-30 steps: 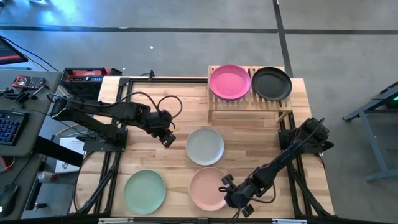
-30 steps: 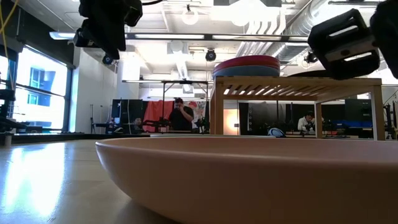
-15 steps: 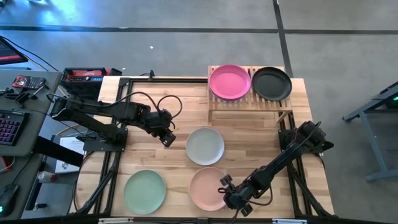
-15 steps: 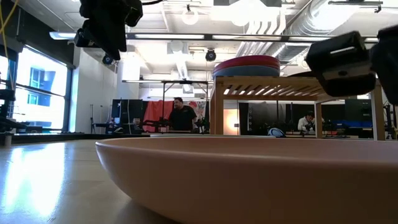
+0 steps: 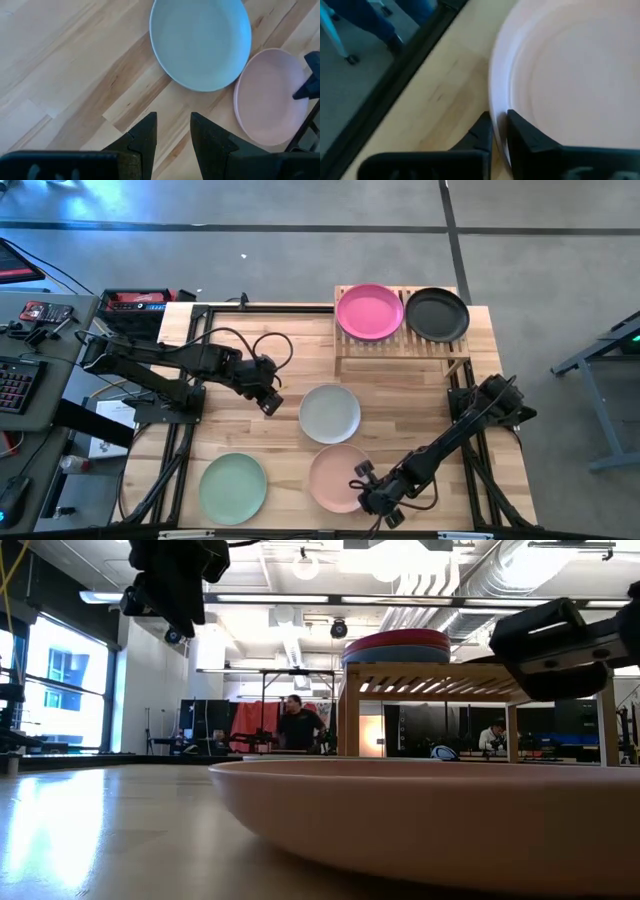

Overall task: Place and stack plates onto a shelf
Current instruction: Stack the brown plate on top of the black plate on the shelf

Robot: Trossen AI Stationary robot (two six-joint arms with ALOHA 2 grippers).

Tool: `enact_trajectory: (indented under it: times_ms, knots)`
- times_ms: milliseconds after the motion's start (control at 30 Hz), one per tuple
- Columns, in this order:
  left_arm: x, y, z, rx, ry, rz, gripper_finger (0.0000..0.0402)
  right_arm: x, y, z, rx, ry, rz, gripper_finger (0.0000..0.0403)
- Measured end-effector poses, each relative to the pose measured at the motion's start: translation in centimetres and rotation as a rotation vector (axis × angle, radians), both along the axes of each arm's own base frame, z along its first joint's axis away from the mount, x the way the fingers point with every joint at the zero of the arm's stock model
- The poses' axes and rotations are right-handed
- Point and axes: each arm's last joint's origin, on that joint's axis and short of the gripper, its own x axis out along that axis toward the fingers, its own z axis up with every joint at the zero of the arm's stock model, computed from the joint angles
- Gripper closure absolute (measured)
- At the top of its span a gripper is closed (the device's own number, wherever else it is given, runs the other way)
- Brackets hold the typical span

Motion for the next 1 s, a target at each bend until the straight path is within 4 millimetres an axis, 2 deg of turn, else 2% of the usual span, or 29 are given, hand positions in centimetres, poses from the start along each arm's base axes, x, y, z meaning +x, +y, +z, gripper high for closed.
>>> enact_trajectory:
  times_ms: [200, 400, 667, 1000]
  knots:
    - [0.0, 0.0, 0.0, 0.009, -0.001, 0.005, 0.0296, 0.1, 0.3, 0.6, 0.086, 0.002, 0.017, 0.0395]
    - [0.0, 0.0, 0.0, 0.009, -0.001, 0.005, 0.0296, 0.9, 1.1, 3.3, 0.133, -0.03, 0.023, 0.0402]
    - [0.0, 0.0, 0.0, 0.009, 0.0, 0.005, 0.0296, 1.3, 1.4, 6.3, 0.027, 0.058, 0.008, 0.0402]
    - [0.0, 0.0, 0.0, 0.01, 0.0, 0.004, 0.0296, 1.0, 1.2, 7.8, -0.026, 0.165, -0.036, 0.0402]
